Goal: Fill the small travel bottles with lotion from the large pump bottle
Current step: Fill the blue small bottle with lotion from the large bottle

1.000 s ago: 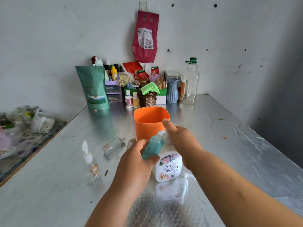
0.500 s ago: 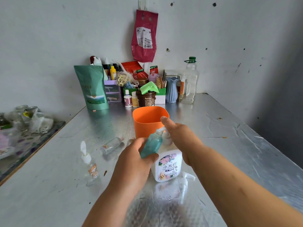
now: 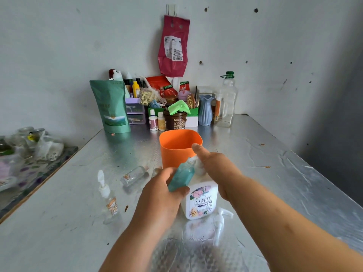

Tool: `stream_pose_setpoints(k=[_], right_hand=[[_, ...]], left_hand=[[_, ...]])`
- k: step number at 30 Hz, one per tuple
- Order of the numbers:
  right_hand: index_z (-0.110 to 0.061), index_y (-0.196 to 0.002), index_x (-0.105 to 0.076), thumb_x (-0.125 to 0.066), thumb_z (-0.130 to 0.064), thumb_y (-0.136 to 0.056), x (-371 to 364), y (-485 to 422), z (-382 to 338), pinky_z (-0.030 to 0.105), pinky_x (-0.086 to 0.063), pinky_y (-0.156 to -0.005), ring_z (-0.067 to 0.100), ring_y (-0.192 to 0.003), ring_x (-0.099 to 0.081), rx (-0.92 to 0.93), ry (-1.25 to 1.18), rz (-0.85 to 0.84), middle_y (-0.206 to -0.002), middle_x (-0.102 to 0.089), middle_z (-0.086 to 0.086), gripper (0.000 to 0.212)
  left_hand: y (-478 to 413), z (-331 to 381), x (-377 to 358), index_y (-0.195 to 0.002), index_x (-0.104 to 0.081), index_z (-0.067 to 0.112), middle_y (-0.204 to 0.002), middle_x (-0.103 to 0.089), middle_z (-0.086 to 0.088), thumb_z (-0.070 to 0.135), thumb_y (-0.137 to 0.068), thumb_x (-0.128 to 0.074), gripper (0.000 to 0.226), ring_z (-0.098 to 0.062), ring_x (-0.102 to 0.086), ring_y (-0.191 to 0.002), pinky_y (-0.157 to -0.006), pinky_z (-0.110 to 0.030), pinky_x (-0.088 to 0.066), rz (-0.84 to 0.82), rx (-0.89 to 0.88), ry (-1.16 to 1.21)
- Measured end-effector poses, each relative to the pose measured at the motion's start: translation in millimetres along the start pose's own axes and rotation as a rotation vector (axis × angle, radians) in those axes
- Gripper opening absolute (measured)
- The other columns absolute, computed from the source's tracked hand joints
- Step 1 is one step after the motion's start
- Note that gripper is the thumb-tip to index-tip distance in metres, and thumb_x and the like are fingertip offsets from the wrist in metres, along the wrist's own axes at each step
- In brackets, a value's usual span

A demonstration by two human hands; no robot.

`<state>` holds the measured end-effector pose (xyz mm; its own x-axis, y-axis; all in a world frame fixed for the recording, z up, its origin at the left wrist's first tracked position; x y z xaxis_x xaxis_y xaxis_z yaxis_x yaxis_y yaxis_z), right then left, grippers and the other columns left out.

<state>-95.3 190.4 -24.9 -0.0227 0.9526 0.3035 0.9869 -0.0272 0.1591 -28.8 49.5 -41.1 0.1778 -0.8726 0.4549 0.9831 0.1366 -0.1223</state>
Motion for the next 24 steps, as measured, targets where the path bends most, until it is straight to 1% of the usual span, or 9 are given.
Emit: stream_pose_setpoints(k=[3,7,9,11,12,15,17,22,24], right_hand=[[-0.012,-0.121,-0.058,-0.049,-0.057,-0.091,1.1,-1.1,-3.1,0.033,-0.032,-0.081,0.021,-0.092,-0.047,-0.025,-0.012,-0.021,-0.099,-0.055,0.003,0.055],[-0.017,-0.102,-0.056,-0.048,-0.054,-0.093,0.8,0.0,-5.6,0.028,-0.033,-0.064,0.011,-0.073,-0.048,-0.007,-0.019,-0.019,-0.083,-0.056,-0.003,0.039],[-0.015,-0.099,-0.059,-0.048,-0.054,-0.093,1.0,0.0,-4.9,0.031,-0.034,-0.068,0.022,-0.080,-0.054,0.012,-0.001,-0.007,-0.093,-0.062,0.008,0.041],[-0.003,-0.106,-0.065,-0.048,-0.053,-0.093,2.1,0.5,-4.2,0.029,-0.038,-0.058,0.038,-0.090,-0.060,0.063,0.006,0.028,-0.109,-0.064,0.025,0.053],[0.001,-0.109,-0.064,-0.048,-0.052,-0.094,2.5,0.2,-3.6,0.025,-0.038,-0.053,0.037,-0.086,-0.061,0.089,0.009,0.041,-0.114,-0.063,0.027,0.058],[-0.003,-0.104,-0.065,-0.048,-0.053,-0.093,1.2,-4.1,1.0,0.023,-0.037,-0.054,0.020,-0.072,-0.054,0.092,0.007,0.029,-0.106,-0.066,0.022,0.054],[-0.013,-0.098,-0.062,-0.046,-0.055,-0.093,-0.2,-6.4,2.8,0.026,-0.036,-0.057,0.014,-0.074,-0.055,0.054,-0.008,0.016,-0.091,-0.065,0.007,0.045],[-0.014,-0.113,-0.059,-0.046,-0.056,-0.093,-3.3,-6.8,6.6,0.032,-0.039,-0.071,0.018,-0.087,-0.056,0.062,0.002,0.040,-0.094,-0.062,0.002,0.048],[-0.014,-0.114,-0.058,-0.046,-0.058,-0.092,-2.4,-5.2,6.6,0.030,-0.037,-0.067,0.014,-0.083,-0.054,0.043,0.011,0.034,-0.090,-0.059,-0.001,0.051]], left_hand=[[0.3,3.7,2.8,-0.093,-0.052,0.050,-0.096,-0.066,0.020,0.022,-0.084,-0.072,0.036,-0.002,-0.064,-0.089,-0.078,-0.025,-0.050,0.008,-0.010,-0.015],[-0.6,6.1,2.9,-0.096,-0.052,0.048,-0.097,-0.066,0.018,0.023,-0.083,-0.073,0.035,-0.004,-0.064,-0.091,-0.081,-0.028,-0.050,0.017,-0.009,-0.024],[-1.1,5.5,2.3,-0.096,-0.052,0.048,-0.098,-0.066,0.019,0.023,-0.083,-0.073,0.036,-0.005,-0.064,-0.092,-0.083,-0.029,-0.051,0.015,-0.004,-0.022],[-1.5,4.5,2.3,-0.094,-0.051,0.049,-0.098,-0.066,0.019,0.022,-0.083,-0.074,0.037,-0.005,-0.064,-0.093,-0.084,-0.029,-0.051,0.017,-0.006,-0.020],[-2.2,3.7,1.9,-0.093,-0.051,0.050,-0.098,-0.066,0.019,0.022,-0.082,-0.074,0.037,-0.004,-0.064,-0.093,-0.084,-0.029,-0.051,0.017,-0.006,-0.019],[-2.9,1.5,1.0,-0.089,-0.053,0.052,-0.098,-0.067,0.019,0.021,-0.081,-0.075,0.038,-0.003,-0.064,-0.092,-0.085,-0.030,-0.052,0.014,-0.005,-0.012],[-3.3,-0.3,0.9,-0.088,-0.053,0.053,-0.098,-0.067,0.020,0.021,-0.081,-0.075,0.039,-0.002,-0.064,-0.093,-0.085,-0.030,-0.051,0.015,-0.003,-0.013],[-3.0,-3.5,1.3,-0.093,-0.055,0.051,-0.098,-0.067,0.020,0.021,-0.081,-0.075,0.038,-0.001,-0.064,-0.092,-0.083,-0.027,-0.051,0.012,0.009,-0.028],[-1.7,-2.3,1.5,-0.096,-0.056,0.049,-0.098,-0.067,0.020,0.022,-0.081,-0.075,0.037,-0.001,-0.063,-0.091,-0.082,-0.026,-0.051,0.008,0.009,-0.035]])
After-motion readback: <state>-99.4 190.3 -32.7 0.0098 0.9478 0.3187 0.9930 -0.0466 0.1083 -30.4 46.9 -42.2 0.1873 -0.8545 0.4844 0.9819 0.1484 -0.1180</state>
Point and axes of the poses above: each hand's wrist, its own y-axis away from the middle knuckle, its own x-axis out of the back of the hand, z = x × y, the point moved 6 cm from there along -y, towards the middle knuckle
